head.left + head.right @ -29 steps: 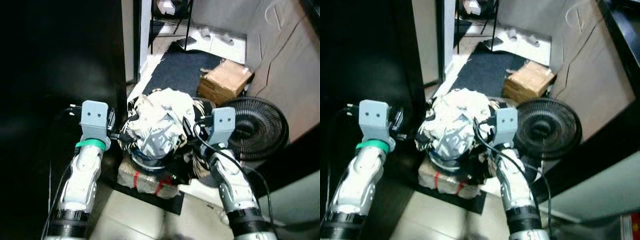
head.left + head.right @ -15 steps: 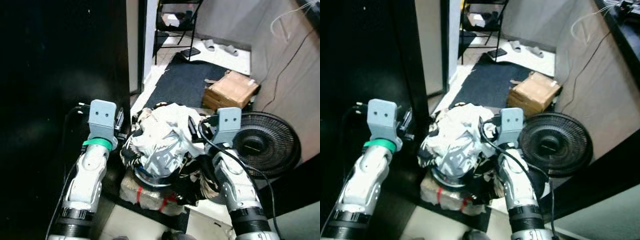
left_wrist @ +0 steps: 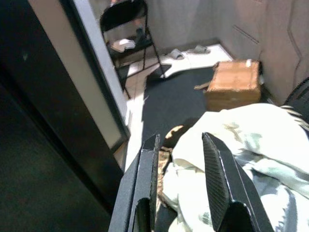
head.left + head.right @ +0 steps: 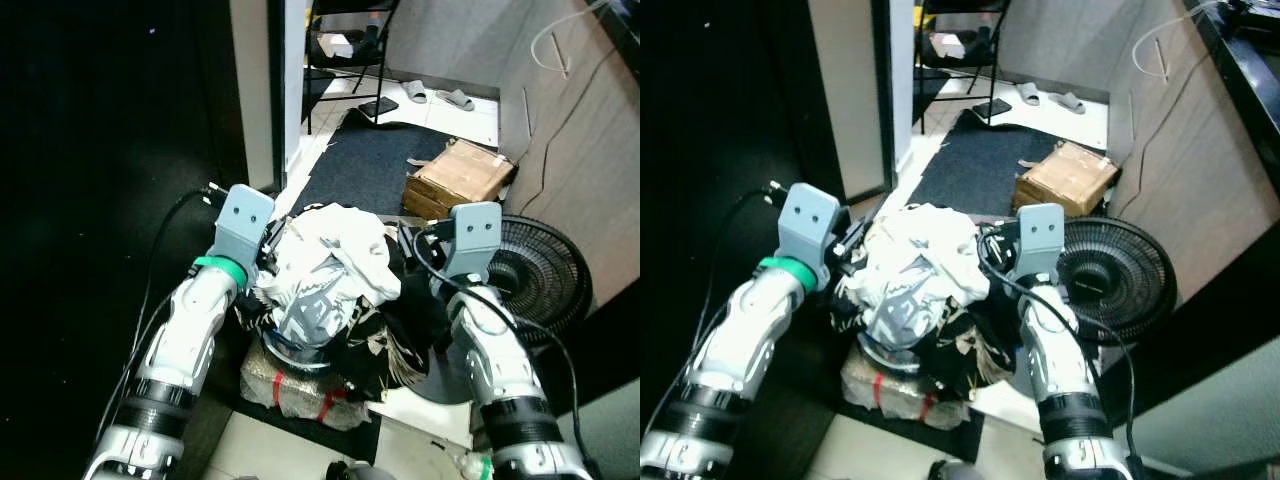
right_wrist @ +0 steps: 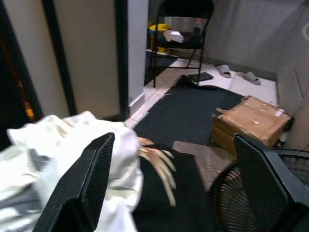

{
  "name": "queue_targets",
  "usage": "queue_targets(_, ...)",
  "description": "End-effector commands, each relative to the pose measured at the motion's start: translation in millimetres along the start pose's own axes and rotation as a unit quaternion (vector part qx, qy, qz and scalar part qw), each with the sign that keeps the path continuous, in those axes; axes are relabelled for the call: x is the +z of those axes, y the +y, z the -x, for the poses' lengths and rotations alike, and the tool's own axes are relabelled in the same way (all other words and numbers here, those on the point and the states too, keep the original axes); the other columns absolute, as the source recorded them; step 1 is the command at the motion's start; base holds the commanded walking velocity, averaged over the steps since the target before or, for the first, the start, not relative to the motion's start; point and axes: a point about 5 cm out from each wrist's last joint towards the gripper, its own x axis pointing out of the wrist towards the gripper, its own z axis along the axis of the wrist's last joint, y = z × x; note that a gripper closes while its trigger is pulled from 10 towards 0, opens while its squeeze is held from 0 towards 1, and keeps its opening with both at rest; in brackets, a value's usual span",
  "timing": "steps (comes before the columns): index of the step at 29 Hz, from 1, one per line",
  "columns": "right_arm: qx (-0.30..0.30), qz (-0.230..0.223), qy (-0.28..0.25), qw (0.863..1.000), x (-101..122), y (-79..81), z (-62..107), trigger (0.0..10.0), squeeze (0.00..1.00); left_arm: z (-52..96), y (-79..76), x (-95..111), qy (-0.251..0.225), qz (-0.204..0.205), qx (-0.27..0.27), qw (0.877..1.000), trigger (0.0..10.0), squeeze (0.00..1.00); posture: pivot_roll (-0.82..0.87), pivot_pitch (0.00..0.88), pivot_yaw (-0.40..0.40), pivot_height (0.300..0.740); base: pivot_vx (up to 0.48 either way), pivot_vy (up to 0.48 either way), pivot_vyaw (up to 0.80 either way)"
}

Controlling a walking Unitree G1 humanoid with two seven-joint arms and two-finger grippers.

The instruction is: Clothes washing

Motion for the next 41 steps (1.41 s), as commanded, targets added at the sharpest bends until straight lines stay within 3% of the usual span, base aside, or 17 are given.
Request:
queue_targets(1, -0.007, 0.002, 0.007, 1.000, -2, -5.1, -3.9, 10.0, 0.00, -3.4, 13.7, -7, 0.026, 0.010, 0.027, 0.999, 10.0, 0.00, -0.05, 0.000, 0.035, 0.740, 0.000, 0.000, 0.00)
queue_targets(6, -0.005, 0.003, 0.004, 1.000, 2, -3.9, -10.5, 10.0, 0.00, -5.5, 26.3, -11, 0.038, 0.008, 0.044, 0.998, 10.0, 0.00, -0.05, 0.040, 0.046, 0.740, 0.000, 0.000, 0.00)
queue_targets(12, 0.025, -0.006, -0.010, 1.000, 9, 9.4, -17.2, 10.0, 0.00, -1.2, 40.6, -16, 0.045, 0.012, 0.085, 0.995, 10.0, 0.00, -0.05, 0.111, 0.044, 0.740, 0.000, 0.000, 0.00)
queue_targets(18, 0.069, -0.012, 0.027, 0.997, -5, 18.9, -16.3, 10.0, 0.00, 1.7, 46.0, -20, 0.055, 0.040, 0.110, 0.992, 10.0, 0.00, -0.03, 0.151, 0.037, 0.740, 0.000, 0.000, 0.00)
queue_targets(21, 0.066, -0.007, 0.036, 0.997, -11, 18.4, -14.8, 10.0, 0.00, 6.8, 47.6, -30, 0.074, 0.067, 0.118, 0.988, 10.0, 0.00, -0.02, 0.187, 0.036, 0.740, 0.000, 0.000, 0.00)
queue_targets(24, 0.056, -0.005, 0.038, 0.998, -11, 12.8, -13.7, 10.0, 0.00, 16.8, 56.8, -53, 0.117, 0.063, 0.161, 0.978, 10.0, 0.00, -0.04, 0.234, 0.037, 0.740, 0.000, 0.000, 0.00)
queue_targets(30, 0.091, -0.014, 0.024, 0.995, -7, 16.7, -11.5, 10.0, 0.00, 24.2, 64.9, -59, 0.127, 0.062, 0.194, 0.971, 10.0, 0.00, -0.04, 0.264, 0.025, 0.740, 0.000, 0.000, 0.00)
queue_targets(35, 0.174, -0.050, -0.052, 0.982, 34, 44.2, -17.8, 10.0, 0.00, 36.0, 79.3, -59, 0.125, 0.060, 0.228, 0.964, 10.0, 0.00, -0.02, 0.284, 0.019, 0.740, 0.000, 0.000, 0.00)
queue_targets(41, 0.185, -0.053, -0.047, 0.980, 35, 59.8, -26.2, 10.0, 0.00, 41.6, 83.1, -59, 0.122, 0.058, 0.237, 0.962, 10.0, 0.00, -0.01, 0.287, 0.016, 0.740, 0.000, 0.000, 0.00)
